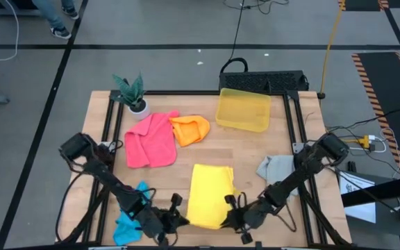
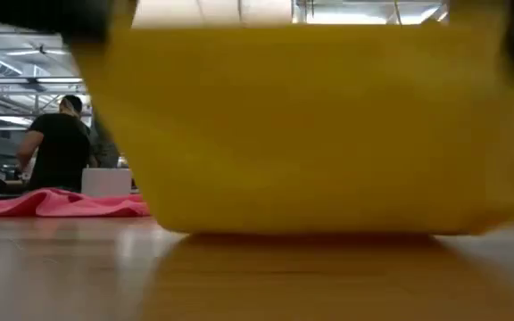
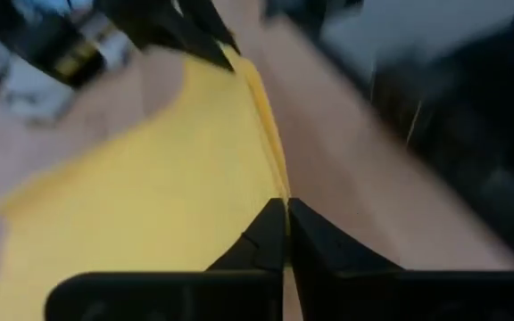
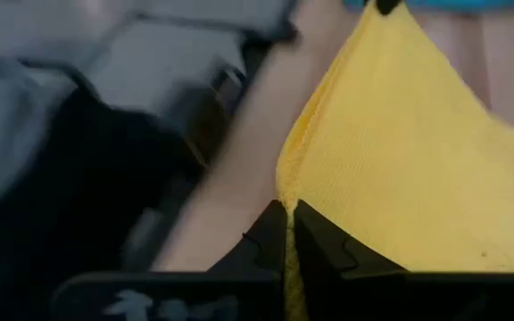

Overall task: Fold microfiber towels
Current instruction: Fold the yellow kitchen towel

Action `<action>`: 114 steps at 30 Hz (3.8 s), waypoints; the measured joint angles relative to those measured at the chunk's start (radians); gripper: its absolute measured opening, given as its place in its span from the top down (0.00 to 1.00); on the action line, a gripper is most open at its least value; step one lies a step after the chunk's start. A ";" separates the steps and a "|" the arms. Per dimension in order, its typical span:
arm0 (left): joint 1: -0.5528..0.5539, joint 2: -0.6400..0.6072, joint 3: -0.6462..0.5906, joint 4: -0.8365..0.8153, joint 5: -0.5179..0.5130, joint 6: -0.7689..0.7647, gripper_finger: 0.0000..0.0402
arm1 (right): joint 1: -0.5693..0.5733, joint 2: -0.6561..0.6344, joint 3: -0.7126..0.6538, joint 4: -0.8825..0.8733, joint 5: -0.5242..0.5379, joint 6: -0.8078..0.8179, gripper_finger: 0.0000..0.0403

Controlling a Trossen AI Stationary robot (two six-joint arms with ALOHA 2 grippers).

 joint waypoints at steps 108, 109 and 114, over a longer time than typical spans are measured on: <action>0.000 -0.327 0.002 0.130 -0.159 0.100 0.98 | -0.040 -0.447 -0.139 0.269 -0.045 -0.149 1.00; 0.016 -0.327 0.002 0.086 -0.199 0.087 0.98 | -0.050 -0.452 -0.139 0.225 0.004 -0.149 1.00; 0.109 -0.326 0.002 -0.167 -0.297 -0.067 0.99 | -0.111 -0.462 -0.140 -0.044 0.223 -0.080 1.00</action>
